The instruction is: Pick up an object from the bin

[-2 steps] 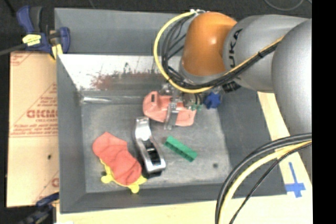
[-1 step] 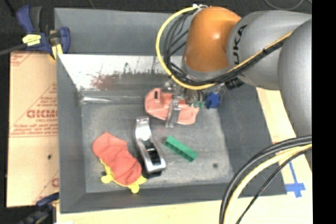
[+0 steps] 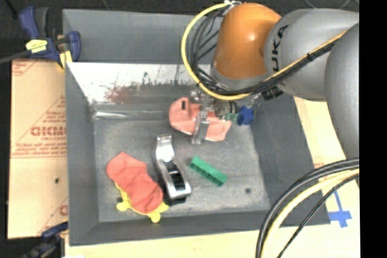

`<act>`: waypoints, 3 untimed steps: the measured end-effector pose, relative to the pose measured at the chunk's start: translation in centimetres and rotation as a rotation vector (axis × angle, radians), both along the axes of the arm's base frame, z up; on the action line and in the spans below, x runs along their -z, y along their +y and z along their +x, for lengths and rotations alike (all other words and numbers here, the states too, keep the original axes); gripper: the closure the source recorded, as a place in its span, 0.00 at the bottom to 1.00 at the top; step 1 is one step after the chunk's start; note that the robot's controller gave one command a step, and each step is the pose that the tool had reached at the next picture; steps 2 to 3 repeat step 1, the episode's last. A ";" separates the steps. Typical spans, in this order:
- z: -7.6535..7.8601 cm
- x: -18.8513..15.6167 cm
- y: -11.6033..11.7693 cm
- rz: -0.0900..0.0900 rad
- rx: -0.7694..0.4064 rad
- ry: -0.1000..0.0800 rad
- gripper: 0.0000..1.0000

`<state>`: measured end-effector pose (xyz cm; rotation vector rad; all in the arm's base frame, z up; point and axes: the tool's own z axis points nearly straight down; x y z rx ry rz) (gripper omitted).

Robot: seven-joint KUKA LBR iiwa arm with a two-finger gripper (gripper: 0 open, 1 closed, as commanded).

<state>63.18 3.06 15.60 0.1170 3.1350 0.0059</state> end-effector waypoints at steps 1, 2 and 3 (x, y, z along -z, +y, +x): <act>0.0 -0.7 0.0 0.000 0.000 0.000 1.00; 0.0 -0.7 0.0 0.000 0.000 0.000 1.00; 0.0 -0.7 0.0 0.000 0.000 0.000 1.00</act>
Offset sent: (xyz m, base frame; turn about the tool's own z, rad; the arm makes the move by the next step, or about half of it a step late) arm -0.0002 0.0000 0.0294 0.0000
